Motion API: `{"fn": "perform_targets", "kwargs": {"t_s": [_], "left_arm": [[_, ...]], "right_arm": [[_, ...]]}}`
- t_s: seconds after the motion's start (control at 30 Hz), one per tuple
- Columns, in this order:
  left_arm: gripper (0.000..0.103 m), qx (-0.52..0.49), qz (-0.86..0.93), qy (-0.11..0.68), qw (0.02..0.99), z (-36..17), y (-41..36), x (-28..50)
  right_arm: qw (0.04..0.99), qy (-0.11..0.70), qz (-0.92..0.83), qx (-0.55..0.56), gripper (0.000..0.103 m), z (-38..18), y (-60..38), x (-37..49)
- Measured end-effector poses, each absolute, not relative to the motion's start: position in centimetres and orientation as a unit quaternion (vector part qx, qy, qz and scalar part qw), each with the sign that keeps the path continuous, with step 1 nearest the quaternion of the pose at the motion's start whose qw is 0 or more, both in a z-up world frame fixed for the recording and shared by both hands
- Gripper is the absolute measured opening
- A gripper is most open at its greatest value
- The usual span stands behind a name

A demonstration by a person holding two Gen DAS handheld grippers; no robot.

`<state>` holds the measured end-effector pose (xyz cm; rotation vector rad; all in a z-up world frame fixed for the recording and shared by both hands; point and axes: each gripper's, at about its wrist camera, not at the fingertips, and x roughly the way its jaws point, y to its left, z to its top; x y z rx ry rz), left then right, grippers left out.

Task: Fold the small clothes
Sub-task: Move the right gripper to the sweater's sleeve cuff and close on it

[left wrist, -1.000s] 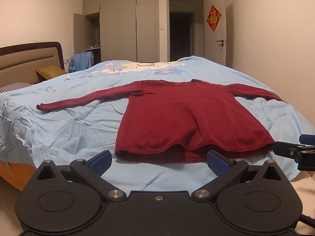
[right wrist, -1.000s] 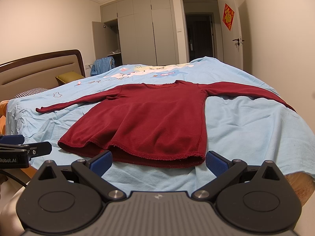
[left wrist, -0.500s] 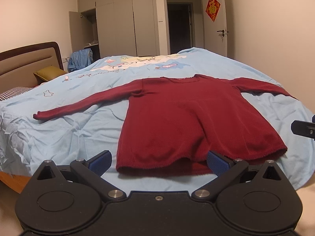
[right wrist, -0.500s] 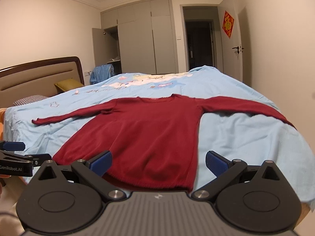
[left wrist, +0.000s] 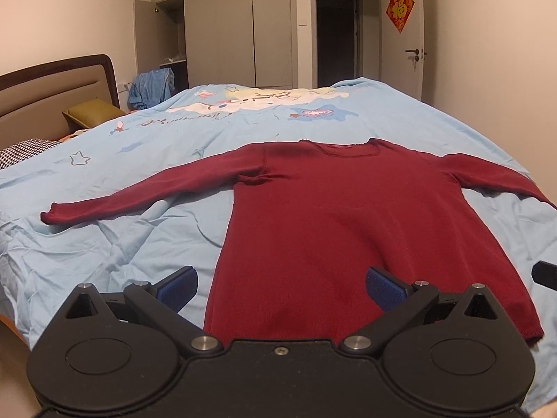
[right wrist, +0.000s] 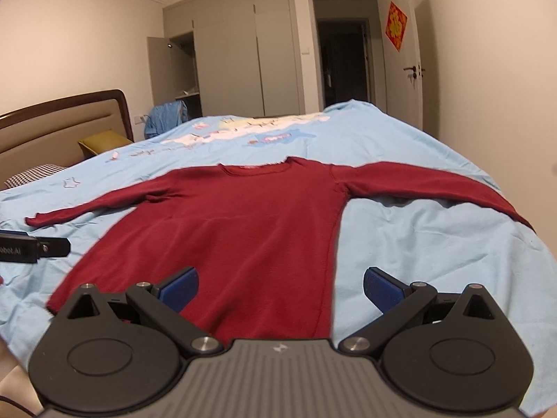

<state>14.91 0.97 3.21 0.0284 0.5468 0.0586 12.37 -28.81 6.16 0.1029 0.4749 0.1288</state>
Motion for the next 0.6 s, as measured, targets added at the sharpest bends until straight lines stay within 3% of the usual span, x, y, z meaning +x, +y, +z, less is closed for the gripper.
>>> {"fn": "perform_targets", "kwargs": {"t_s": [0.6], "left_arm": [[0.102, 0.011, 0.051, 0.302, 0.952, 1.3, -0.5, 26.3]], "right_arm": [[0.968, 0.212, -0.008, 0.137, 0.103, 0.7, -35.8, 18.1]]}}
